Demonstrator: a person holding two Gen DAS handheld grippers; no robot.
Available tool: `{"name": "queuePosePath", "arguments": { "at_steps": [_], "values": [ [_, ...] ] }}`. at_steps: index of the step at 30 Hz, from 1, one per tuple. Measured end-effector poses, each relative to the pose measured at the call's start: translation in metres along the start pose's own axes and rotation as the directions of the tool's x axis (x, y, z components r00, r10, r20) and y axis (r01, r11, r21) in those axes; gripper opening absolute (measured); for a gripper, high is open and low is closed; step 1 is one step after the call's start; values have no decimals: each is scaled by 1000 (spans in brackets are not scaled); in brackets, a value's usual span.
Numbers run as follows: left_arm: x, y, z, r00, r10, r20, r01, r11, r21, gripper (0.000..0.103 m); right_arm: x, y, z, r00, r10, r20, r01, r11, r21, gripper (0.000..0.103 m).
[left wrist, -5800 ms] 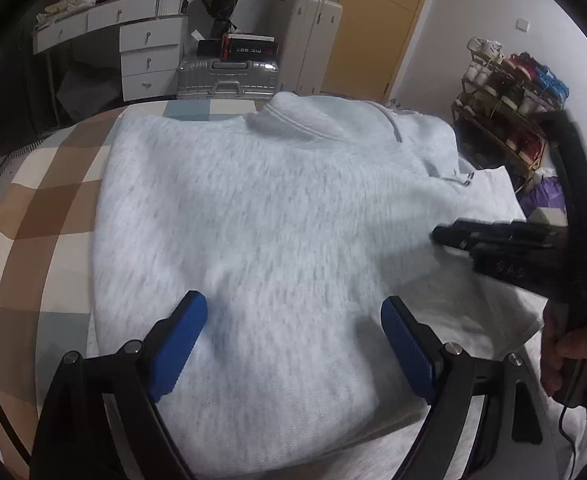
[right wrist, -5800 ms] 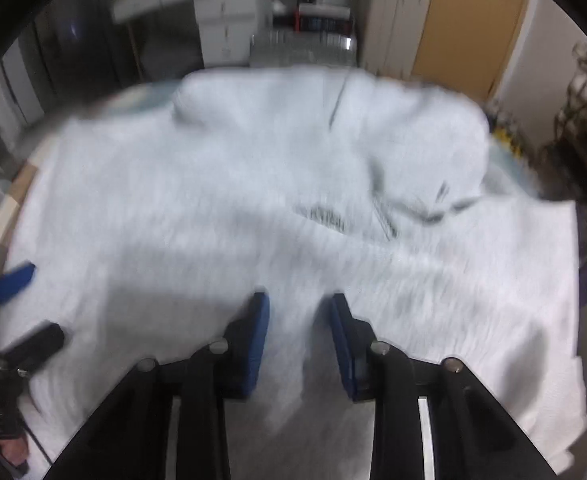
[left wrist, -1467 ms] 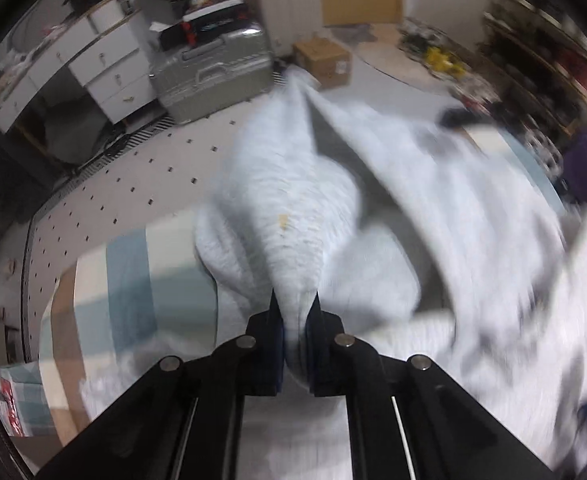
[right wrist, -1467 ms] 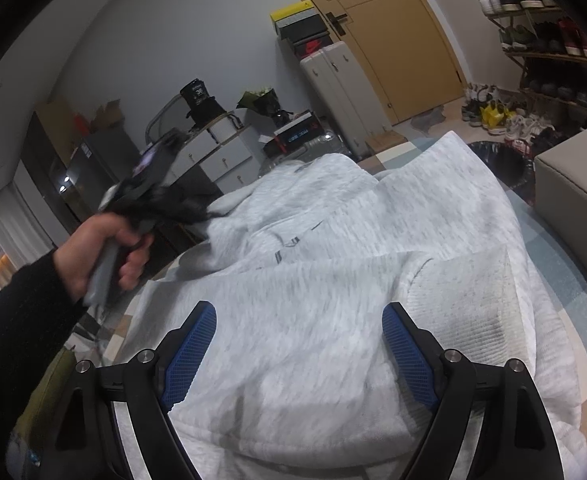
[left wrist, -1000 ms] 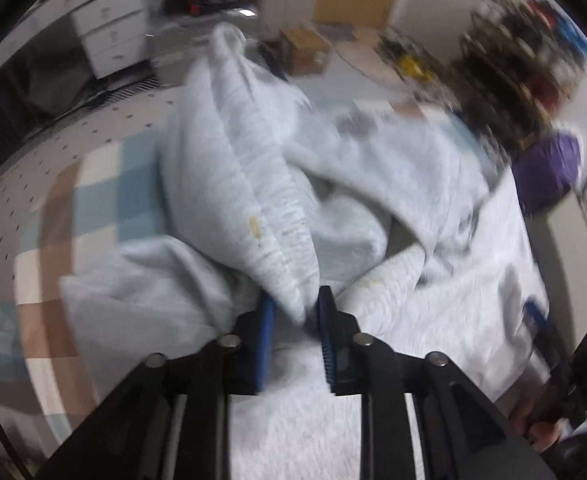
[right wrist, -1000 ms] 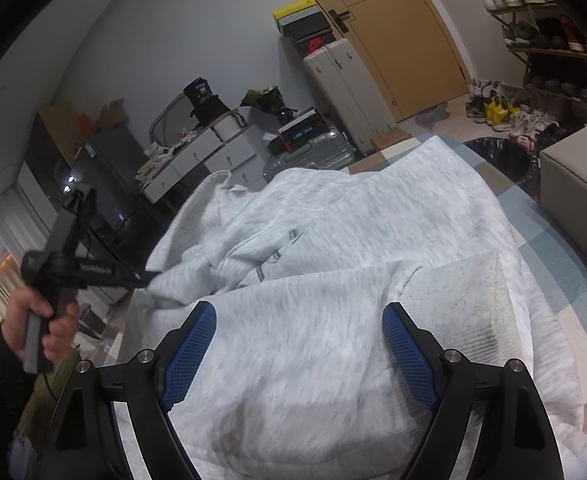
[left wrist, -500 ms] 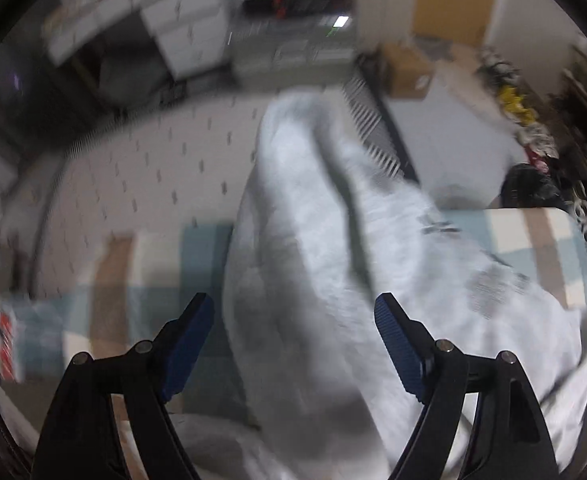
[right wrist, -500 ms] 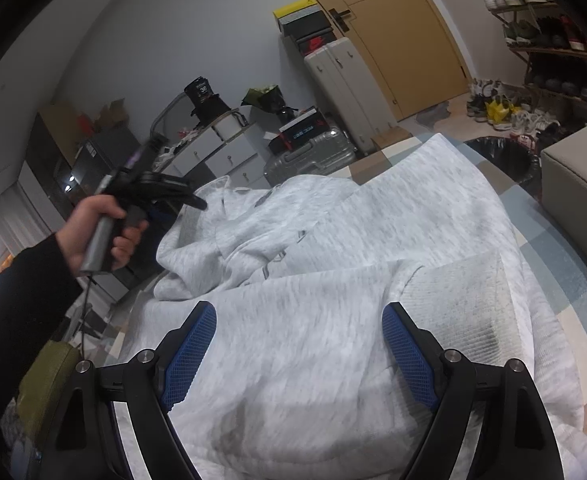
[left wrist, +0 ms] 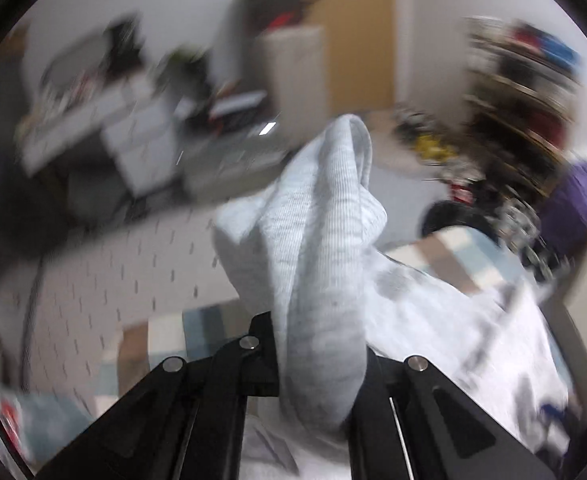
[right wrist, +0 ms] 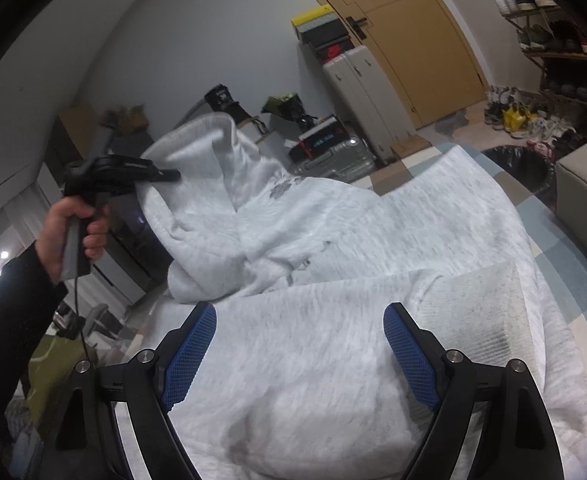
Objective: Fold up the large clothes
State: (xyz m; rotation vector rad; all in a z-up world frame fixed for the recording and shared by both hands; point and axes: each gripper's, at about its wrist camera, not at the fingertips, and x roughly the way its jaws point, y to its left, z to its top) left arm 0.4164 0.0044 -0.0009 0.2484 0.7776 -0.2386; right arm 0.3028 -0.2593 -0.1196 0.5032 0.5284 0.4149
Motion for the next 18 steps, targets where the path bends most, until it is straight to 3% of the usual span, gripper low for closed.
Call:
{"name": "queuePosePath", "arguments": {
  "at_steps": [3,5,7,8,9,13,18],
  "values": [
    [-46,-27,-29,995,-42,95,27,988,150,2,-10,10,6,998,42,36,-42,999,-4,87],
    [-57,-27,-47,991,-77,111,55,982,182,2,-19,20,21,996,78,52,-79,997,13,87],
    [-64,-24,-63,984,-136,117,116,979,166,2,-25,35,42,993,84,80,-84,996,-8,91],
    [-59,-18,-65,980,-154,128,136,981,140,2,-24,44,52,994,73,83,-70,997,-37,101],
    [-58,-14,-67,976,-175,126,160,979,124,2,-19,54,64,995,57,82,-51,996,-74,103],
    [-60,-5,-74,964,-217,152,207,975,79,2,24,86,109,1000,9,7,-7,986,-167,103],
    [-59,-2,-80,957,-252,142,250,968,29,2,63,114,144,997,-72,1,70,962,-263,102]
  ]
}}
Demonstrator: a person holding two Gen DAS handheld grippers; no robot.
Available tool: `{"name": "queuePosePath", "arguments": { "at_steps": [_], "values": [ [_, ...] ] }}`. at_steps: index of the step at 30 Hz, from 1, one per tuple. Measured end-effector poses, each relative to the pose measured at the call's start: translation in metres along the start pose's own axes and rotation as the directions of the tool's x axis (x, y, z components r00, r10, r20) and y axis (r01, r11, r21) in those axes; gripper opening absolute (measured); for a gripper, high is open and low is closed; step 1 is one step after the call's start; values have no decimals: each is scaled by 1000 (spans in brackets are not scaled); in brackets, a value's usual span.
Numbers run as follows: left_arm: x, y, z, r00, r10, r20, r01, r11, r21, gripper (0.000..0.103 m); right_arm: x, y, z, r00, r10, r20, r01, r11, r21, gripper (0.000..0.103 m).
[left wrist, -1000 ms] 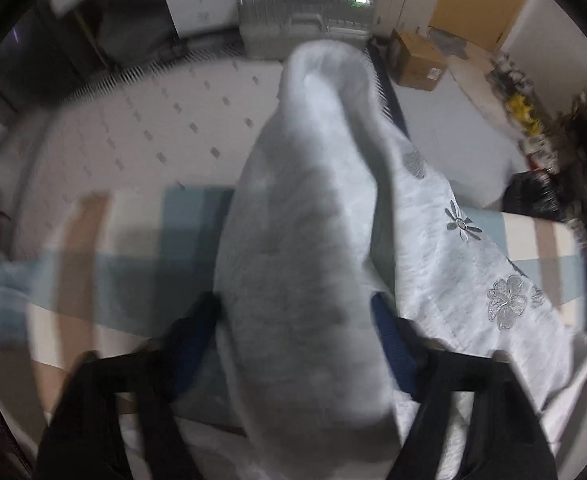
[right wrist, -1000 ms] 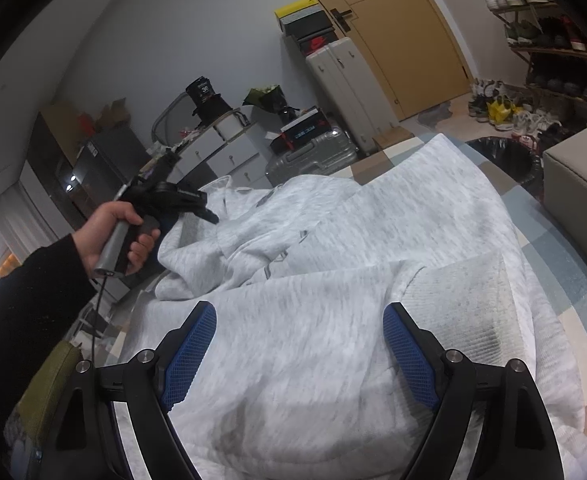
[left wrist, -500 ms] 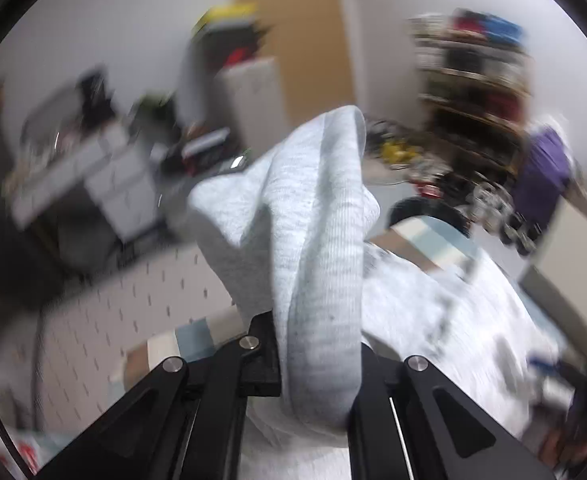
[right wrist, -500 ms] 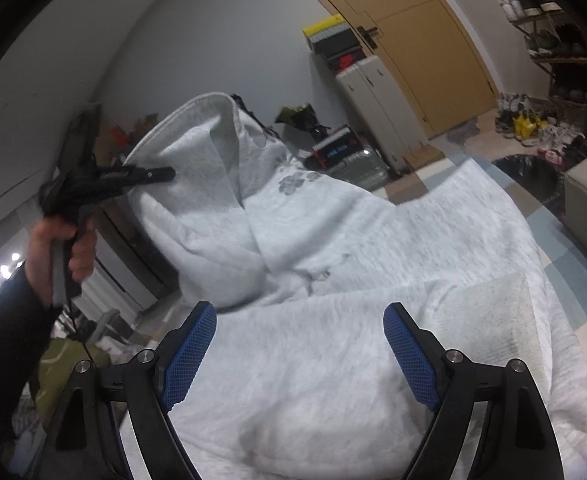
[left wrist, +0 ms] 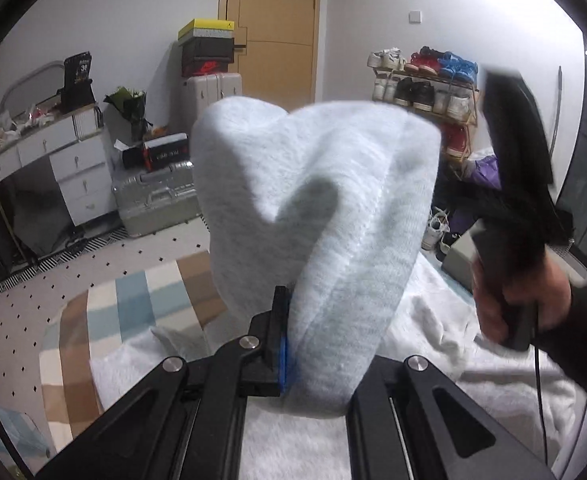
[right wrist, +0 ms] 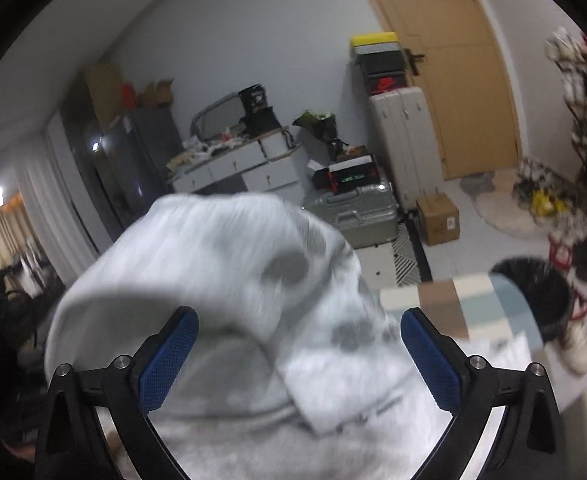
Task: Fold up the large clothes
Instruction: 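Fold the hem toward the hood with the left gripper while the right gripper grasps the fabric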
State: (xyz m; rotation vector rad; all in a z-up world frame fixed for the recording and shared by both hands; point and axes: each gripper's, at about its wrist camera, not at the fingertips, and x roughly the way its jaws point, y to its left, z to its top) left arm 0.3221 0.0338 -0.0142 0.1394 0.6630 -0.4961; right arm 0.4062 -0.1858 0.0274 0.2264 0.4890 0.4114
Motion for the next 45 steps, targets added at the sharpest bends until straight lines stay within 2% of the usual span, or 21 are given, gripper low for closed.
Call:
{"name": "queuePosePath", "arguments": {
  "at_steps": [1,2,3,5,9,11,12,14,15,17,19,23,27,31,33,36,40,41,42,43,45],
  "values": [
    [-5,-7,-5,1000,-3,-7,3,1000,1,2,4,4,5,1000,-12,9,12,1000,-15,101],
    [-8,-15,-3,1000,-10,-18,10,1000,4,2,7,10,9,1000,-12,22,13,1000,-28,91],
    [-3,-14,-5,999,-4,-35,4,1000,9,2,9,13,11,1000,-6,24,7,999,-38,53],
    [-2,-14,-6,998,18,-52,-18,1000,6,2,16,25,19,999,38,-18,-39,996,-86,5],
    [-12,-1,-1,999,10,-33,-12,997,-73,4,-11,60,30,998,3,56,9,978,-209,5],
    [-26,10,8,993,-114,19,115,985,-128,15,-39,66,36,995,17,100,3,980,-199,5],
    [-34,14,10,980,-190,54,196,968,-154,18,-50,68,35,993,25,114,-3,981,-194,5],
    [-48,18,13,957,-272,100,287,937,-200,37,-81,70,29,988,33,150,-4,982,-188,5],
    [-53,18,14,956,-273,109,290,932,-219,44,-101,72,18,987,39,158,-9,983,-186,5],
    [-61,14,7,944,-306,122,326,917,-229,78,-121,70,3,986,56,156,-29,984,-173,5],
    [-69,4,-2,922,-374,105,388,899,-202,83,-134,66,-21,990,37,139,-16,989,-149,5],
    [-77,-12,-21,884,-464,52,466,869,-167,83,-137,46,-80,999,27,27,-24,996,-82,5],
    [-81,-10,-21,885,-463,56,464,863,-201,84,-123,32,-135,990,54,-133,-52,998,25,6],
    [-53,-11,-25,915,-404,-8,383,874,-298,86,-111,22,-181,972,28,-232,-10,997,82,9],
    [-31,-14,-37,902,-417,-113,360,870,-337,86,-113,11,-194,970,16,-243,15,992,124,11],
    [6,-22,-51,902,-367,-227,268,889,-372,86,-115,-1,-202,965,8,-263,41,983,177,12],
    [23,-31,-64,881,-407,-243,285,865,-414,84,-130,2,-217,959,-12,-282,64,983,174,12],
    [25,-33,-64,875,-434,-214,315,847,-428,73,-131,1,-219,955,-19,-296,71,984,165,12],
    [26,-32,-64,882,-420,-216,301,852,-429,60,-132,3,-220,953,-25,-301,77,984,159,14],
    [31,-33,-61,881,-409,-236,281,856,-434,31,-135,6,-223,952,-24,-305,77,984,163,15],
    [38,-31,-57,872,-417,-255,269,845,-463,20,-142,1,-222,954,-7,-300,69,979,194,32]
  ]
}}
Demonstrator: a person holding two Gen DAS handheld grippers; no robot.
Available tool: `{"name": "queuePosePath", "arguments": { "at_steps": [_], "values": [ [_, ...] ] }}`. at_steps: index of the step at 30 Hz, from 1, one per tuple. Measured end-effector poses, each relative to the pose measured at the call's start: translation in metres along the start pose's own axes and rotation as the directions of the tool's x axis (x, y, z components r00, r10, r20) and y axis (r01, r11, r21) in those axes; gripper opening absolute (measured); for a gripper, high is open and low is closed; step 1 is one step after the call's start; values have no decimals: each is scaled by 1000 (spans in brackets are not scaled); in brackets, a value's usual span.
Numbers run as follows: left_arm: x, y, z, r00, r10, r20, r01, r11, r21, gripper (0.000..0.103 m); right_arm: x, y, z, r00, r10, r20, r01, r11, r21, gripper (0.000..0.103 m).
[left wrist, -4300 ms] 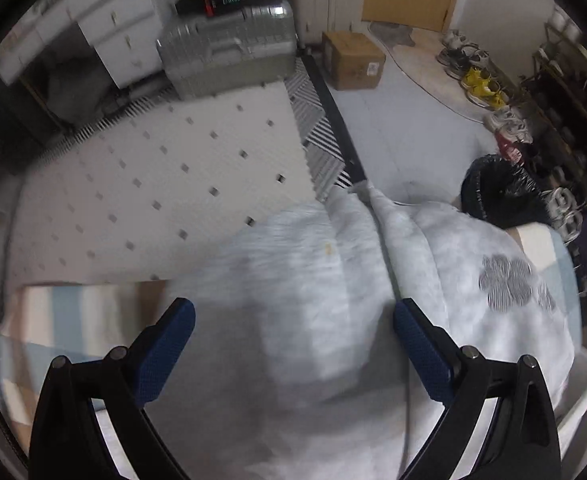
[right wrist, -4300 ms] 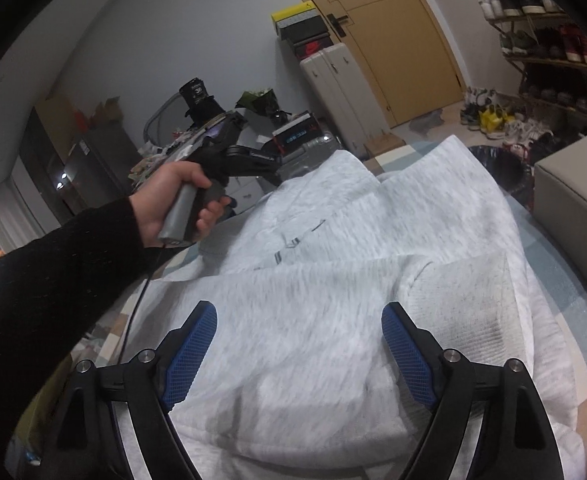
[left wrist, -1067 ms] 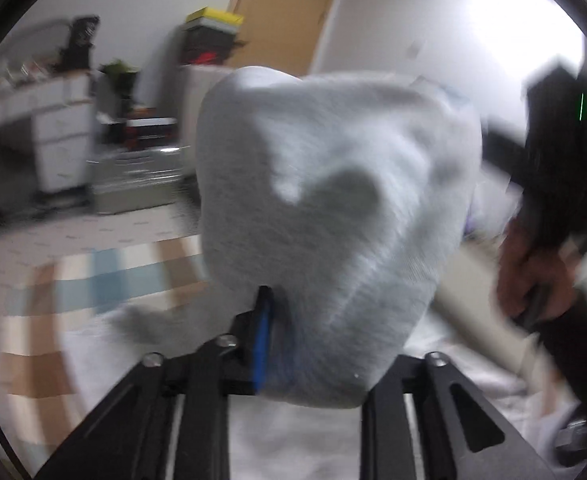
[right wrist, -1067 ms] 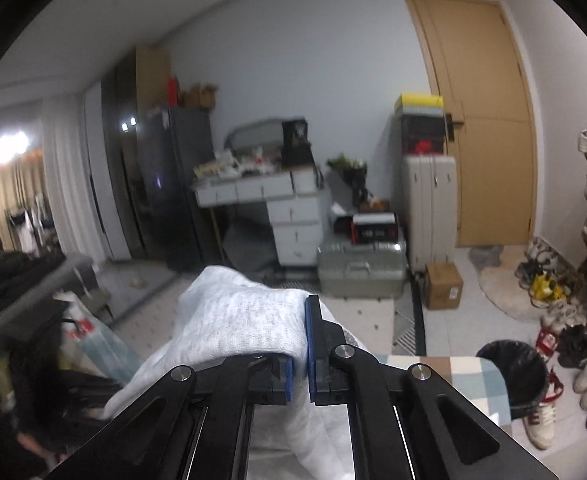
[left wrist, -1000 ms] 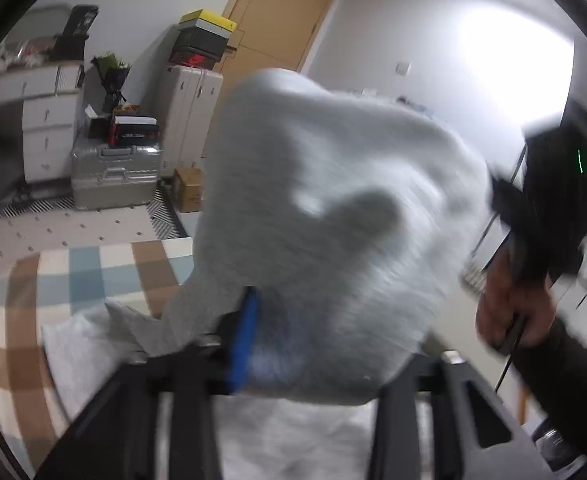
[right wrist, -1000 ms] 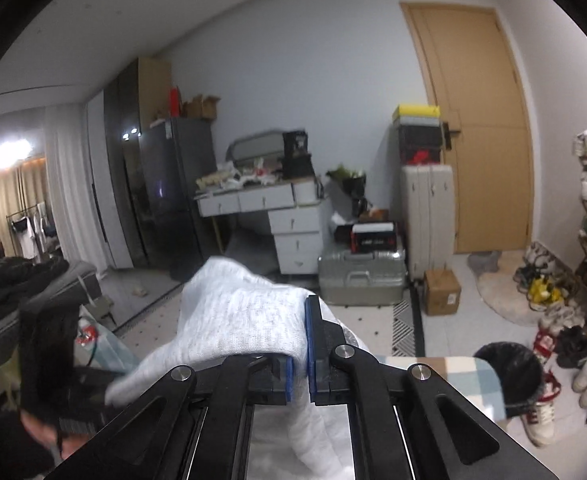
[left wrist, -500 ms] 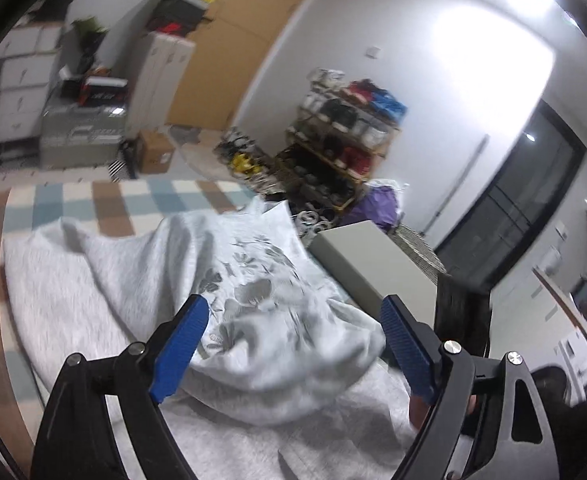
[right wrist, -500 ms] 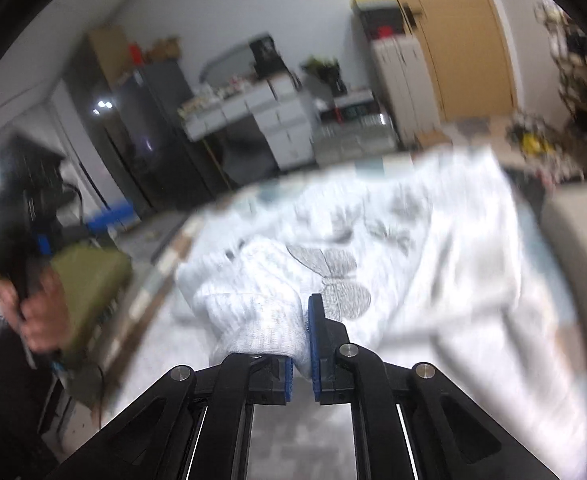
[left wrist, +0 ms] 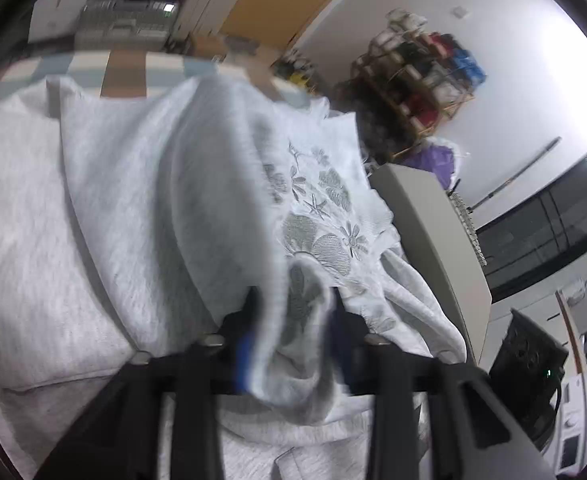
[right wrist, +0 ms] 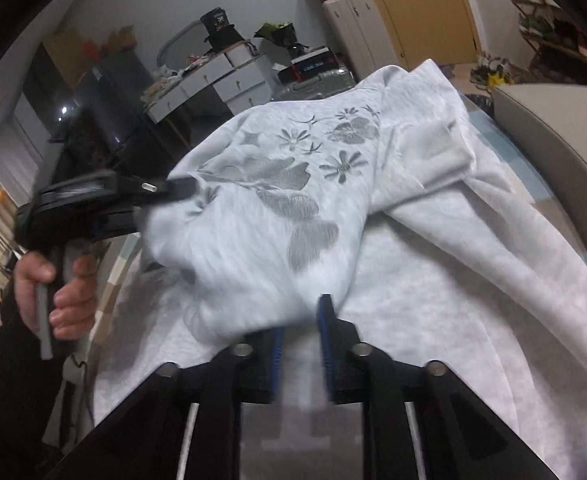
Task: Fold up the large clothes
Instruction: 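Fold the hem toward the hood with the left gripper while the right gripper grasps the fabric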
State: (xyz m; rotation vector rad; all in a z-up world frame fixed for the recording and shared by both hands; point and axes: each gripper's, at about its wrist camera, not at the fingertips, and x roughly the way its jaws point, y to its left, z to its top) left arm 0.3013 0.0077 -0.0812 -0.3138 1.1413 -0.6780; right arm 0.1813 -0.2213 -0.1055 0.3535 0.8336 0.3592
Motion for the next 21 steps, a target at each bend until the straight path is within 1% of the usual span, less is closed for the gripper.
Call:
{"name": "queuePosePath", "arguments": {
  "at_steps": [1,2,3,4,6,7,8,9,10,11,12,14,15,16,17,18,19,20,21],
  "values": [
    [-3,-1,4,1000,2,15,-2,1000,-3,15,-3,-3,-1,1000,3,4,-3,1000,15,35],
    [-9,-5,11,999,18,38,-18,1000,0,14,-7,-8,-3,1000,0,11,0,1000,30,36],
    [-14,-6,16,998,19,60,-19,1000,6,13,-9,-9,-3,1000,-1,13,0,999,36,36],
    [-25,-11,25,995,17,98,-18,1000,13,11,-11,-12,-4,1000,-5,12,5,999,44,36],
    [-49,-23,43,984,4,178,-10,999,35,11,-13,-18,-5,1000,2,10,-3,997,71,36],
    [-58,-29,48,975,2,222,-13,999,49,11,-15,-20,-5,1000,11,11,-12,996,84,36],
    [-77,-37,52,957,-13,289,-8,998,69,11,-17,-21,-4,1000,22,13,-23,995,97,36],
    [-88,-42,51,940,-56,337,26,995,92,11,-19,-21,-2,999,32,20,-34,994,106,36],
    [-94,-44,45,927,-100,363,61,991,118,11,-22,-21,0,999,44,30,-47,993,112,36],
    [-93,-43,38,921,-117,372,74,989,127,11,-27,-19,3,997,65,52,-70,991,114,36],
    [-86,-35,21,924,-125,361,89,989,114,11,-29,-19,6,995,75,69,-83,990,111,36],
    [-55,-18,-3,953,-126,277,115,992,56,11,-42,-15,12,988,84,132,-96,991,88,37],
    [-27,-4,-22,979,-116,166,114,993,17,11,-45,-14,15,984,85,156,-99,992,84,37],
    [-12,3,-30,989,-89,117,89,996,0,11,-48,-13,18,980,92,177,-108,991,85,37],
    [6,14,-48,997,-11,71,12,1000,-10,11,-50,-12,19,976,103,193,-122,989,89,37],
    [13,21,-56,998,33,51,-32,999,-21,11,-49,-11,22,974,112,196,-132,987,92,37],
    [15,30,-64,999,21,44,-19,999,-49,12,-46,-8,25,975,127,185,-146,985,94,37],
    [11,37,-67,998,-17,56,22,996,-87,14,-41,-2,30,978,137,159,-152,984,87,37],
    [3,42,-69,996,-38,76,47,992,-117,14,-36,6,36,981,142,133,-152,986,73,37]
  ]
}}
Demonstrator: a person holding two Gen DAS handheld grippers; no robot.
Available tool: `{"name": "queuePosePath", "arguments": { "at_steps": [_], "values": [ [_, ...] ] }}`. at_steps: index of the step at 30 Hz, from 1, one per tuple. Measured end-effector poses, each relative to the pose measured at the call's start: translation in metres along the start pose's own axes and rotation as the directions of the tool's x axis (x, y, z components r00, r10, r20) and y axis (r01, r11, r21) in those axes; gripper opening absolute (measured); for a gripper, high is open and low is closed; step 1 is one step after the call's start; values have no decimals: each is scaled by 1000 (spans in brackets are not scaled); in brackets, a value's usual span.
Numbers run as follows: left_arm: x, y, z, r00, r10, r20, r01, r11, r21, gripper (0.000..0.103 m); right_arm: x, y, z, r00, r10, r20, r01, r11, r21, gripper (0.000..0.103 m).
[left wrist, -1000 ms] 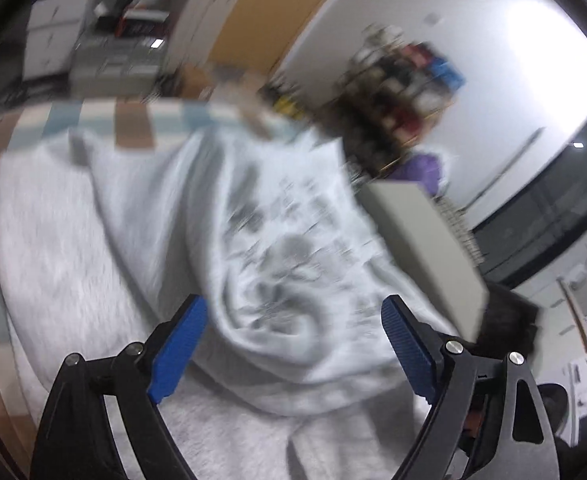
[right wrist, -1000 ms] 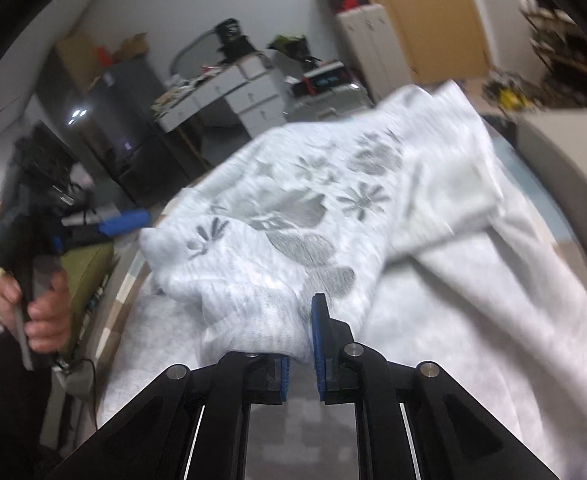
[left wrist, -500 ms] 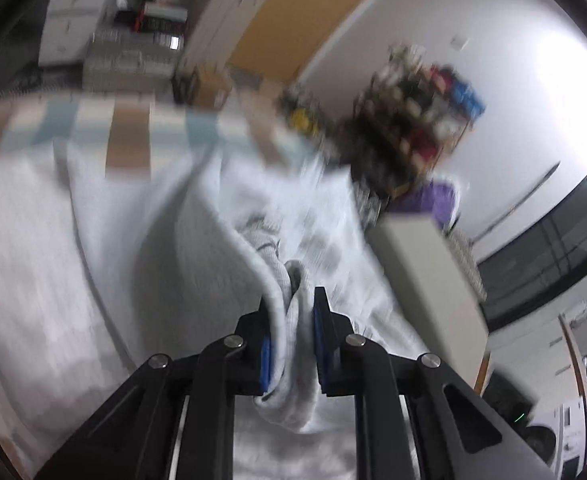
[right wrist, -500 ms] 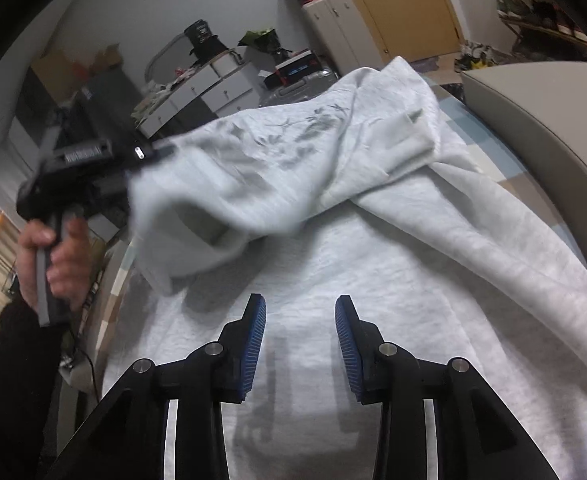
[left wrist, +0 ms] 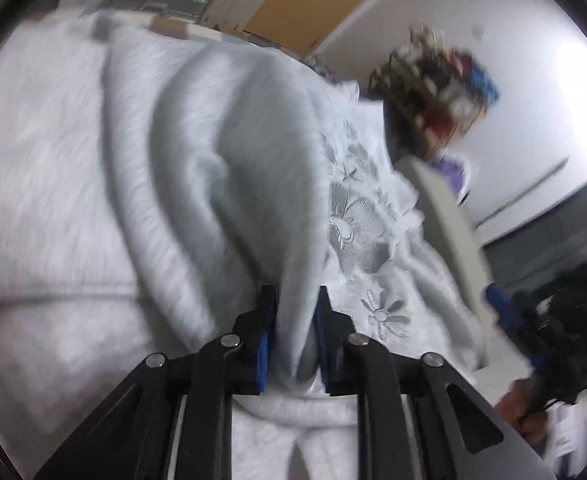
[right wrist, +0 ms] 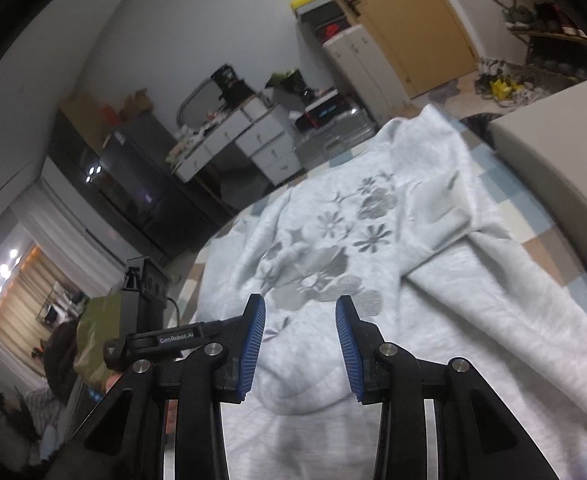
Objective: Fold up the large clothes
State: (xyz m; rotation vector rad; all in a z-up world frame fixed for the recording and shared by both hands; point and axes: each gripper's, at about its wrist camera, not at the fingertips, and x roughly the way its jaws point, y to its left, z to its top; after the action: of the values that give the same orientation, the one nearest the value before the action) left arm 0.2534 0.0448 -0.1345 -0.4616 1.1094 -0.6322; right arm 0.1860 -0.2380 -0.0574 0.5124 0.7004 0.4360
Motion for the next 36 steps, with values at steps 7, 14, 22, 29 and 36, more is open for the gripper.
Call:
{"name": "queuePosePath", "arguments": {
  "at_steps": [7,14,22,29,36],
  "values": [
    [-38,1,-20,995,72,74,-76,995,64,21,98,59,32,966,-200,-164,153,953,-262,37],
    [-34,1,-8,996,24,82,-28,999,38,23,190,36,15,856,-406,-321,279,884,-376,21],
    [-25,-27,31,988,61,139,-80,988,131,42,134,35,43,900,-351,-259,259,908,-329,21],
    [24,1,9,986,162,49,-166,982,94,36,138,-10,27,852,-367,-375,268,919,-289,16],
    [10,26,-7,988,-12,154,-2,996,85,35,159,60,106,943,-231,-239,131,919,-371,20]
  ]
}}
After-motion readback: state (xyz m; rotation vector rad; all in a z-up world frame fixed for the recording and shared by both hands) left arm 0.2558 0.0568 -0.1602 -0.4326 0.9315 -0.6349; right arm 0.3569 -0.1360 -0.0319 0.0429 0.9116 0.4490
